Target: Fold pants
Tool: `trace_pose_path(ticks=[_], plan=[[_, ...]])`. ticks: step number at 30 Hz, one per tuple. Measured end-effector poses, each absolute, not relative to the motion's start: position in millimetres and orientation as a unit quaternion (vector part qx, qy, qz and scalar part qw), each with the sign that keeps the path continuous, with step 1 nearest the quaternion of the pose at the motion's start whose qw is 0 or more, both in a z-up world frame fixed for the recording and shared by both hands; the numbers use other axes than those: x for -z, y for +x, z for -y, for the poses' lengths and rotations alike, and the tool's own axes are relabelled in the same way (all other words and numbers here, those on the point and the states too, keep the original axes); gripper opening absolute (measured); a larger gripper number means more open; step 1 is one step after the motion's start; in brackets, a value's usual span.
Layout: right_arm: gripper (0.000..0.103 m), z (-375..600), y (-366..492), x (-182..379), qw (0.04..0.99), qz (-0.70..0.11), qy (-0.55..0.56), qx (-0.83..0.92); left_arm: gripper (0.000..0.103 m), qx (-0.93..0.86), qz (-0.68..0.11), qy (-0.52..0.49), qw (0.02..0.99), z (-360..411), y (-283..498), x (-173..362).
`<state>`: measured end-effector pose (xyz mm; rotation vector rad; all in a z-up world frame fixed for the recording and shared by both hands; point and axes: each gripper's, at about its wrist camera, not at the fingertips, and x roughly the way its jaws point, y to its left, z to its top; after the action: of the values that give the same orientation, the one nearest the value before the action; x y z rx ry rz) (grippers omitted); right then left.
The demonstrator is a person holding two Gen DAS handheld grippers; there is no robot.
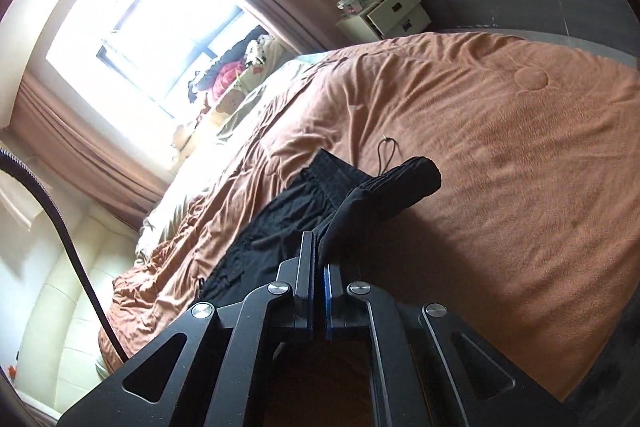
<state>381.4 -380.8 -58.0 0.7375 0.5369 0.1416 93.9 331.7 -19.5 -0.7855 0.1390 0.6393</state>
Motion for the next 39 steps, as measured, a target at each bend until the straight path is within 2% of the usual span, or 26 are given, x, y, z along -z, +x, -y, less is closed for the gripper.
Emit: trace_pose_path(ticks=[8, 17, 26, 39], plan=[[0.001, 372, 411, 42, 0.897, -0.247, 0.361, -0.071, 0.005, -0.315, -0.081, -0.343, 0.881, -355, 152, -4], [0.0, 337, 488, 27, 0.904, -0.254, 0.341, -0.052, 0.005, -0.344, -0.128, -0.317, 0.875, -394, 243, 2], [0.0, 280, 588, 22, 0.914, -0.286, 0.287, -0.023, 0.005, -0.368, -0.198, -0.288, 0.862, -439, 346, 43], [0.0, 219, 715, 50, 0.91, -0.349, 0.22, 0.033, 0.005, -0.395, -0.322, -0.238, 0.827, -480, 465, 121]])
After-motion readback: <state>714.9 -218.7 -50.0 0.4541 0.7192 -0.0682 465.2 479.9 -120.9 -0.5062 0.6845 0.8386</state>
